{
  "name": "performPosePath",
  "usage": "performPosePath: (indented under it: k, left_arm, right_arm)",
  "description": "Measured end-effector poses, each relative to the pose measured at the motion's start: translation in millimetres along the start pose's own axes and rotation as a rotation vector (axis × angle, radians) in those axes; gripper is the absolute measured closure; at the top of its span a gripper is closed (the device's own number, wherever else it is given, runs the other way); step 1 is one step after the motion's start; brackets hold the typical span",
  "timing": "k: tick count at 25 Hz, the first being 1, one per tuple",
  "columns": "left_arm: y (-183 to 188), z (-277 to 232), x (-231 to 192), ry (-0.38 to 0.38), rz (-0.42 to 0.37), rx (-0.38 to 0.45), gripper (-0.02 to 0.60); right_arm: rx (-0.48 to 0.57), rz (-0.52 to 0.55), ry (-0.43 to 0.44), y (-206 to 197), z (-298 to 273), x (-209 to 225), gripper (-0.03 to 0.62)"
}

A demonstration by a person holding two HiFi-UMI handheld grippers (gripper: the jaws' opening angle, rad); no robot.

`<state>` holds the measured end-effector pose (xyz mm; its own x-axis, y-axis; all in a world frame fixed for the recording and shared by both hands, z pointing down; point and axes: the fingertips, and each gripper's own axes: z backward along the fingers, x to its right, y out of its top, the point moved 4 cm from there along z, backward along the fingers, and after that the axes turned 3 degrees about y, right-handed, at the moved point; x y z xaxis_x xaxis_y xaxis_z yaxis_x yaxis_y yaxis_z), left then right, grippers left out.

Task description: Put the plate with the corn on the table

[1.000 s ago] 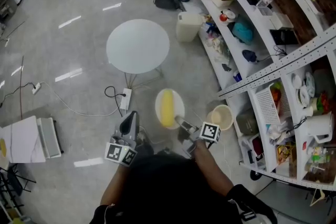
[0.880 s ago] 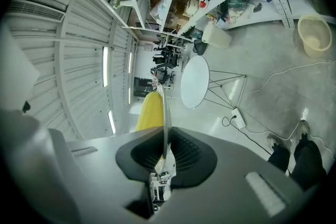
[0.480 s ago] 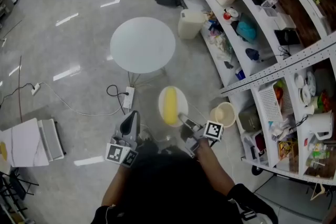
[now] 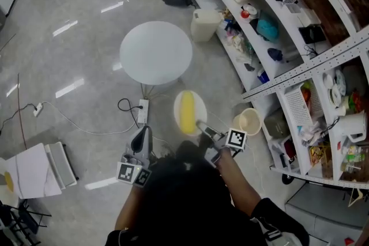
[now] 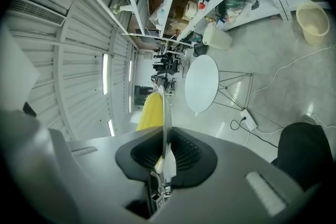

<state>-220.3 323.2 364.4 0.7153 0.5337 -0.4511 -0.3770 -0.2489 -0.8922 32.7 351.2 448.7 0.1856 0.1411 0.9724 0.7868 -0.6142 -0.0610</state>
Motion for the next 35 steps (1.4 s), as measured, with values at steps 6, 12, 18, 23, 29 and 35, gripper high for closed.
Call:
performPosePath:
  k: [6,12,18,23,29,35]
  left_arm:
    - [7.0,-15.8,-9.9,0.001,-0.006,0.012,0.578]
    - [8.9,-43.8,-22.0,0.027,-0.006,0.022,0.578]
    - [4.3,-93.9,-26.9,0.043,-0.017,0.019,0.578]
    - [4.7,-140.0,-27.0,0.061,-0.018,0.019,0.578]
    - [6.3,-192.1,-31.3,0.086,-0.016,0.025,0.578]
    - [3.7,-237.1,-30.9,0.115,-0.014,0.038,0.578]
  right_arm:
    - [0.000,0.005,0.007,14.2,-17.4,-3.5,0.551]
    - [-0.015,-0.007,0.004,38.2,-38.1,-0.8,0.551]
    - [-0.042,0.006,0.014,84.3,-61.0,1.8,0.551]
    - [-0.067,0.012,0.022,128.2,-78.6,-0.5,0.551]
    - [-0.095,0.021,0.008,178.5,-103.1,1.5,0.551]
    - [-0.124,0.005,0.008,222.8,-122.0,7.1,0.551]
